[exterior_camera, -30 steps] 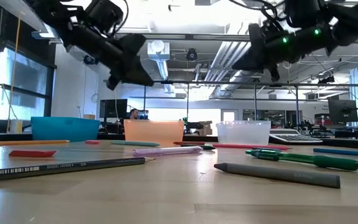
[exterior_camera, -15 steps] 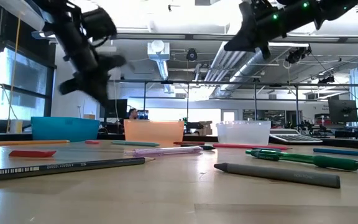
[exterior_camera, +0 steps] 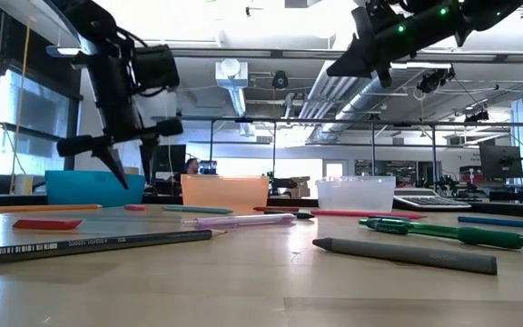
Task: Sort crayons/erasers/pens/pencils in bins
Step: Put the pink eraser into the blue bin
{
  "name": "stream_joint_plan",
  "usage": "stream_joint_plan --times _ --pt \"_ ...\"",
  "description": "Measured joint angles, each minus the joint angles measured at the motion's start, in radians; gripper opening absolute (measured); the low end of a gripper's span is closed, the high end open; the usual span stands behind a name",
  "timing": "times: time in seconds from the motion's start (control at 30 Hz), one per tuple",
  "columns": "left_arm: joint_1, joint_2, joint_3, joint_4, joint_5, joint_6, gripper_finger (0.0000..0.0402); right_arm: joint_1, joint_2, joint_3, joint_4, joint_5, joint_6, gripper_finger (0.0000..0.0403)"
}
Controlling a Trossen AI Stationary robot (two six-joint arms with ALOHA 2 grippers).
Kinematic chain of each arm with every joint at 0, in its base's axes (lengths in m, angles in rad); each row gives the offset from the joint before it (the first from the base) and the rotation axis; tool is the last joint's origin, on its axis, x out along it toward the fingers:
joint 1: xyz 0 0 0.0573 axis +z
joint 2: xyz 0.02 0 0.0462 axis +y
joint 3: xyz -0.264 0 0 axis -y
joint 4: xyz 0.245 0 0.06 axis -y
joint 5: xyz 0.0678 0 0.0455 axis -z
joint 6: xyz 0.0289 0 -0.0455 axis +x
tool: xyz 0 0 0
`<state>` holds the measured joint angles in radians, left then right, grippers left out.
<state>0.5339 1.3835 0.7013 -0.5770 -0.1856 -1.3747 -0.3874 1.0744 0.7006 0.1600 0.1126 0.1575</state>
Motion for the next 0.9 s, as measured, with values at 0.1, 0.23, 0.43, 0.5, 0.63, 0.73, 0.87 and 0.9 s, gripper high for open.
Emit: stream_joint_plan --times 0.1,0.23,0.43,0.5,0.63,0.73,0.87,0.9 --pt "0.000 0.040 0.000 -0.001 -0.024 -0.082 0.0181 -0.034 0.000 0.000 0.000 -0.030 -0.026 0.0000" --pt "0.000 0.088 0.000 0.022 -0.069 -0.191 0.0197 -0.078 0.000 0.000 0.000 -0.059 -0.040 0.0000" --pt "0.000 0.152 0.000 0.109 -0.087 -0.282 0.0200 -0.128 0.000 0.000 0.000 -0.106 -0.083 0.0000" --pt "0.000 0.167 0.001 0.109 -0.093 -0.315 0.0200 -0.141 0.000 0.000 0.001 -0.114 -0.088 0.0000" --pt "0.000 0.176 0.003 0.106 -0.100 -0.356 0.0200 -0.163 0.000 0.000 0.001 -0.115 -0.090 0.0000" --pt "0.000 0.176 0.003 0.105 -0.105 -0.369 0.0200 -0.177 0.000 0.000 0.001 -0.121 -0.120 0.0000" --pt "-0.008 0.177 0.003 0.095 -0.094 -0.378 0.0200 -0.194 0.000 0.000 0.001 -0.122 -0.135 0.0000" --pt "-0.013 0.177 0.003 0.090 -0.097 -0.390 0.0199 -0.198 0.000 0.000 0.001 -0.122 -0.134 0.0000"
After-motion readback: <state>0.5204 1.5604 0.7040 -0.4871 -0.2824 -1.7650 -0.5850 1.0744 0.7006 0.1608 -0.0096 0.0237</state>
